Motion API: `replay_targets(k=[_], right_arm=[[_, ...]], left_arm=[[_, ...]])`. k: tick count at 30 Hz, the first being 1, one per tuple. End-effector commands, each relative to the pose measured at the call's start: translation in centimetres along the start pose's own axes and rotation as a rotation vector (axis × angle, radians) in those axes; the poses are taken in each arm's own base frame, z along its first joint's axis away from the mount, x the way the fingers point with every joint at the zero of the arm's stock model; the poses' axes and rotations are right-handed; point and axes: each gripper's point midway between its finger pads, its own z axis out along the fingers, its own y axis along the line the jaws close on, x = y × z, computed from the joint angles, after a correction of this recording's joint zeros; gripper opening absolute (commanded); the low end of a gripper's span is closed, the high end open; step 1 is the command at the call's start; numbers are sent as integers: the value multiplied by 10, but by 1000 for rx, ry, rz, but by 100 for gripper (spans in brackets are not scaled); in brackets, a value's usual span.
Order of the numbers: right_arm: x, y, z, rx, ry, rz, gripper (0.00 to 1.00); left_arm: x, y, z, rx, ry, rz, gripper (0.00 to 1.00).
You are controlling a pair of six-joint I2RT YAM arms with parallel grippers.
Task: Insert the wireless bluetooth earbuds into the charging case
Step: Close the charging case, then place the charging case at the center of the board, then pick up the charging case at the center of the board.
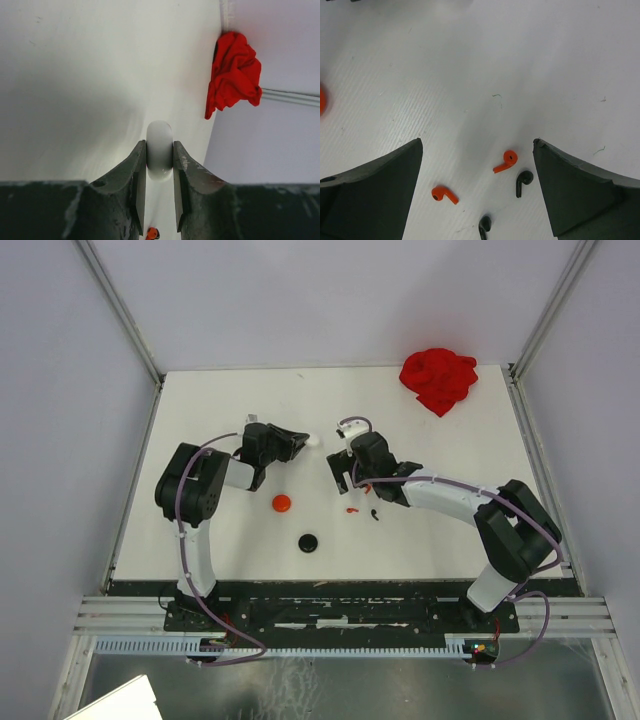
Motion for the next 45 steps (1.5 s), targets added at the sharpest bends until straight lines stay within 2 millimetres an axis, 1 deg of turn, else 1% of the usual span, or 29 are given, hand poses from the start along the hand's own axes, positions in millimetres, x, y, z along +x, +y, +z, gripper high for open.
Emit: replay_targets(k=[1,7,11,14,16,19,22,24,27,30,31,33,36,40,45], right_arm=[[-26,14,-6,-69,-36,29,100],[-22,31,-4,-144,6,41,100],[-20,35,-5,-161,12,38,100],[-19,40,-6,-181,23,34,99],[-17,47,-6,-207,35,28,99],[-15,59,-7,-246,47,15,99],[-13,68,-6,-266,57,0,99],[-12,75,-4,-287,65,-11,99],[-9,92,-2,-332,83,-36,98],[-3,111,1,-376,108,-71,98],[0,119,2,-390,116,-87,98],[5,129,5,-407,135,-107,97],[9,147,11,-433,154,-134,96],[12,167,16,-453,168,-172,96],[14,183,24,-463,179,-216,95]], left_arm=[[-12,-4,4,-15,-38,140,5],[-14,2,6,-50,-32,194,10],[-15,4,6,-64,-29,225,17],[-16,4,3,-72,-33,248,29],[-19,4,0,-83,-42,264,40],[-23,6,-5,-104,-51,289,52],[-27,8,-11,-119,-52,299,59],[-32,8,-16,-127,-57,306,61],[-44,8,-30,-142,-91,313,62],[-58,7,-49,-158,-133,317,64],[-63,3,-56,-155,-148,319,64],[-73,6,-70,-167,-171,313,63],[-83,12,-91,-173,-194,302,63],[-90,18,-113,-160,-208,283,62],[-88,27,-133,-153,-195,274,62]])
